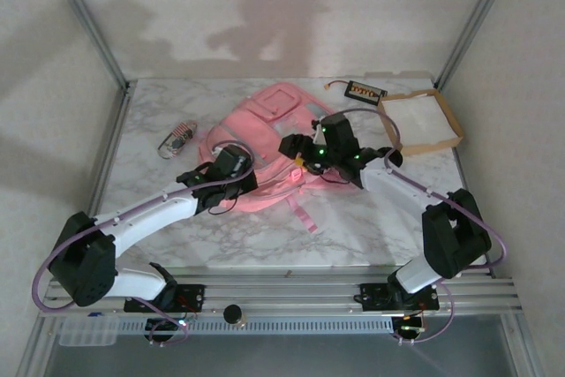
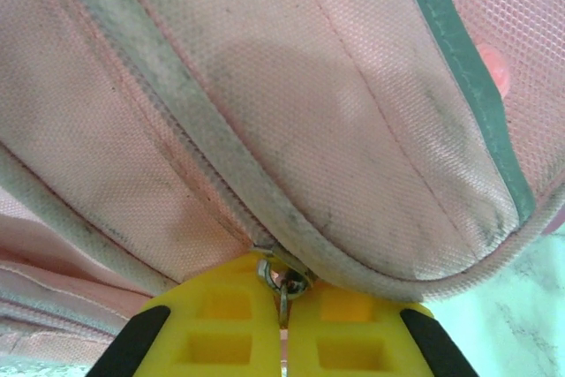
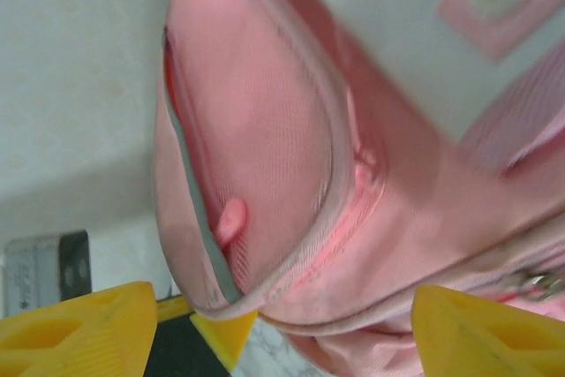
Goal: Pack books, pencil case, and school supplies into a backpack
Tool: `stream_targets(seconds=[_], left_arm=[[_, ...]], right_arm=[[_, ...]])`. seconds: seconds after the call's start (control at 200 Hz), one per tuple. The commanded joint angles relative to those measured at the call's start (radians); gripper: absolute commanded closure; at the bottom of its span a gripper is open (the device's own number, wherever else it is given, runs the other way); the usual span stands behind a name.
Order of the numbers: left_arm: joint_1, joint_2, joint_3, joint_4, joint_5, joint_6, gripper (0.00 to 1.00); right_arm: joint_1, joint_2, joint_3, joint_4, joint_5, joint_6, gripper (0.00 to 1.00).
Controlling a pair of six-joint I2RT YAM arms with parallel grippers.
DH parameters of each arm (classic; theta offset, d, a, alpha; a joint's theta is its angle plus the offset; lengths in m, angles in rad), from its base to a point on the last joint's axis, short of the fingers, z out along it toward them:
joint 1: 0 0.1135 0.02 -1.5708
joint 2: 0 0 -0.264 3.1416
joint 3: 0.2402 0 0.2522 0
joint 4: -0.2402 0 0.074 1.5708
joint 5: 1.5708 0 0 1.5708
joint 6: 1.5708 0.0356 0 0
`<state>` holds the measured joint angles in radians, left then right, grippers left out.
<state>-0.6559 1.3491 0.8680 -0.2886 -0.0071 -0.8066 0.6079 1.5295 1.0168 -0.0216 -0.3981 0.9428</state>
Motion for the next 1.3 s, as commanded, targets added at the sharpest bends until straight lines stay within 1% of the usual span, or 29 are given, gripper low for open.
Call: stream_targets(seconds=[0.0, 0.095, 0.215, 0.23, 0.29, 0.355, 0.426, 0.486, 0.526, 0.556, 0.591, 0.641, 0.731, 0.816, 0.866, 0.981, 1.127, 1.212, 1.292], left_arm=[[-0.01, 0.003, 0.001, 0.054, 0.005, 0.013, 1.0], [-0.01, -0.005, 0.0, 0.052, -0.001, 0.018, 1.0], [-0.01, -0.022, -0.012, 0.069, -0.002, 0.018, 1.0], [-0.01, -0.023, -0.013, 0.071, -0.001, 0.018, 1.0], [-0.01, -0.028, -0.017, 0.075, -0.002, 0.022, 1.0], [-0.01, -0.031, -0.019, 0.073, -0.01, 0.024, 1.0], [-0.01, -0.032, -0.023, 0.075, -0.016, 0.026, 1.0], [-0.01, -0.03, -0.021, 0.077, -0.012, 0.029, 1.0], [-0.01, -0.028, -0.018, 0.075, -0.013, 0.027, 1.0], [-0.01, -0.025, -0.017, 0.077, -0.013, 0.025, 1.0], [-0.01, -0.026, -0.017, 0.084, -0.008, 0.024, 1.0], [-0.01, -0.026, -0.014, 0.092, -0.003, 0.023, 1.0], [-0.01, -0.024, -0.012, 0.09, -0.005, 0.026, 1.0], [-0.01, -0.026, -0.012, 0.084, -0.015, 0.03, 1.0], [-0.008, -0.026, -0.009, 0.081, -0.014, 0.033, 1.0], [-0.008, -0.027, 0.001, 0.054, -0.026, 0.044, 1.0], [0.009, -0.037, 0.011, -0.027, -0.063, 0.054, 1.0], [0.036, -0.05, 0.008, -0.079, -0.062, 0.062, 1.0], [0.059, -0.072, -0.001, -0.113, -0.079, 0.086, 1.0]], right_arm=[[0.047, -0.009, -0.032, 0.099, 0.05, 0.09, 0.22], [0.075, 0.016, -0.024, 0.139, 0.07, 0.117, 0.21], [0.082, 0.041, -0.011, 0.176, 0.099, 0.16, 0.21], [0.106, 0.043, -0.009, 0.179, 0.106, 0.165, 0.21], [0.131, 0.051, 0.005, 0.172, 0.153, 0.184, 0.21], [0.15, 0.057, 0.013, 0.154, 0.209, 0.226, 0.25], [0.161, 0.055, 0.0, 0.182, 0.242, 0.279, 0.28], [0.174, 0.058, -0.001, 0.194, 0.274, 0.305, 0.33], [0.184, 0.065, 0.008, 0.167, 0.299, 0.32, 0.35], [0.186, 0.07, 0.008, 0.155, 0.318, 0.339, 0.39], [0.187, 0.07, -0.006, 0.181, 0.323, 0.362, 0.44], [0.193, 0.07, -0.019, 0.234, 0.327, 0.381, 0.49], [0.205, 0.088, 0.016, 0.205, 0.37, 0.367, 0.52], [0.201, 0.103, 0.018, 0.212, 0.391, 0.363, 0.61], [0.199, 0.112, 0.022, 0.221, 0.404, 0.357, 0.64], [0.189, 0.13, 0.046, 0.2, 0.419, 0.341, 0.81], [0.168, 0.105, 0.043, 0.187, 0.441, 0.303, 1.0], [0.149, 0.079, 0.038, 0.157, 0.457, 0.275, 1.0], [0.117, 0.053, 0.018, 0.156, 0.423, 0.244, 1.0]])
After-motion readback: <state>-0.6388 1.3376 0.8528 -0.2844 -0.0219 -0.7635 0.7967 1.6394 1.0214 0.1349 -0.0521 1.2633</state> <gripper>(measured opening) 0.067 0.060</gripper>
